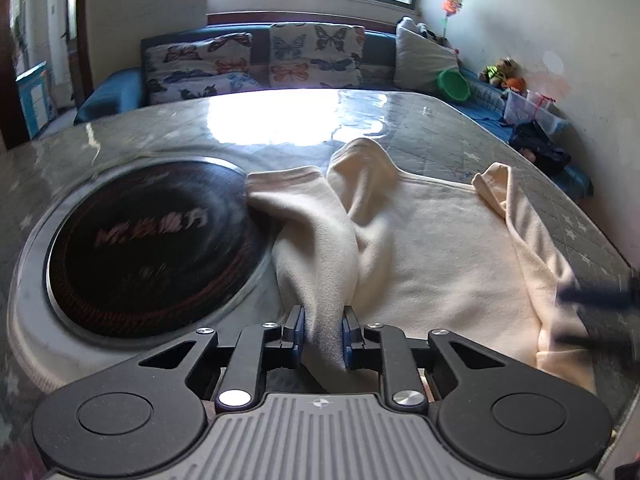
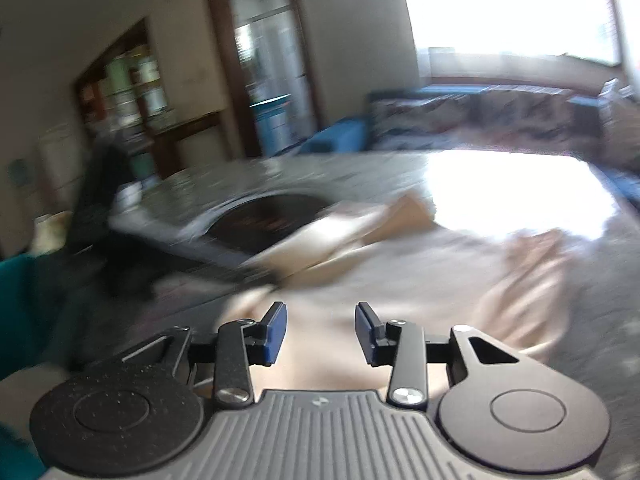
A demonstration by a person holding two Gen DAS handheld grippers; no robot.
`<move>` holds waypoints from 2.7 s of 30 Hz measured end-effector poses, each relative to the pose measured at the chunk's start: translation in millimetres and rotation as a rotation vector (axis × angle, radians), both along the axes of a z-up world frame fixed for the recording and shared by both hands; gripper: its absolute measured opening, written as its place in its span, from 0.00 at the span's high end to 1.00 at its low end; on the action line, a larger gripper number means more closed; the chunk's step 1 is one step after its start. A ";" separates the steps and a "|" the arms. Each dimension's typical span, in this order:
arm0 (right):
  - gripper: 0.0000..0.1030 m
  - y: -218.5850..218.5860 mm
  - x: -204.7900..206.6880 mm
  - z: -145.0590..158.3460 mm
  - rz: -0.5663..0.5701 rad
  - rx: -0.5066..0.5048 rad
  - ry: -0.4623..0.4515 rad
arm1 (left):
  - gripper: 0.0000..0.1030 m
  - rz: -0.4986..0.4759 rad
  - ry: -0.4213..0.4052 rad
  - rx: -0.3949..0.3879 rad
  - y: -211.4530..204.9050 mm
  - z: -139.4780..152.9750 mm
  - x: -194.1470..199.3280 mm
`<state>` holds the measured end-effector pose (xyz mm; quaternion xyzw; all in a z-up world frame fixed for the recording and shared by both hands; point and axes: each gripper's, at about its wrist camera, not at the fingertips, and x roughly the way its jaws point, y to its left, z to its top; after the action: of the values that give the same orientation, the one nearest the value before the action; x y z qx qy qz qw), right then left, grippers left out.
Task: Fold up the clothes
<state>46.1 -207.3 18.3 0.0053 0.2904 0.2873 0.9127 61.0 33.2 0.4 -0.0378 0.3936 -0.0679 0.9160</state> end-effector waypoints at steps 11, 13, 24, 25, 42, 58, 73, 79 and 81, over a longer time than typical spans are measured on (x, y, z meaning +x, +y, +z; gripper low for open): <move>0.63 -40.0 86.8 -11.3 -0.305 -0.087 0.016 | 0.80 0.015 0.015 -0.029 23.3 2.4 -35.5; 0.63 -40.9 106.7 -16.9 -0.321 -0.089 0.034 | 0.80 0.016 0.017 -0.029 25.7 2.6 -37.5; 0.92 -20.8 123.8 -32.6 -0.317 -0.128 0.063 | 0.75 0.018 0.016 -0.026 22.4 1.6 -40.7; 0.93 -19.3 121.0 -28.6 -0.321 -0.133 0.047 | 0.75 0.017 0.015 -0.025 23.0 1.3 -41.0; 0.94 -114.6 22.9 -17.7 -0.606 -0.253 -0.064 | 0.73 0.013 0.020 -0.018 24.6 -2.8 -42.0; 0.76 -154.0 -31.2 -34.0 -0.792 -0.184 -0.077 | 0.59 0.036 0.038 0.095 8.7 1.1 -54.8; 0.56 -64.5 -32.2 -42.8 -0.386 -0.133 -0.054 | 0.31 0.145 -0.019 0.126 20.6 28.5 -33.6; 0.55 -55.7 -31.7 -56.9 -0.350 -0.149 -0.017 | 0.32 0.144 0.015 0.131 18.2 11.8 -6.0; 0.54 -60.9 -31.3 -58.0 -0.357 -0.146 -0.004 | 0.39 0.132 0.034 0.133 18.3 4.5 -2.0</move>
<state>14.7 -268.1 -39.7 -0.0098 0.3030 0.0990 0.9478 59.0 51.4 4.9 -0.0041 0.4094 0.0196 0.9122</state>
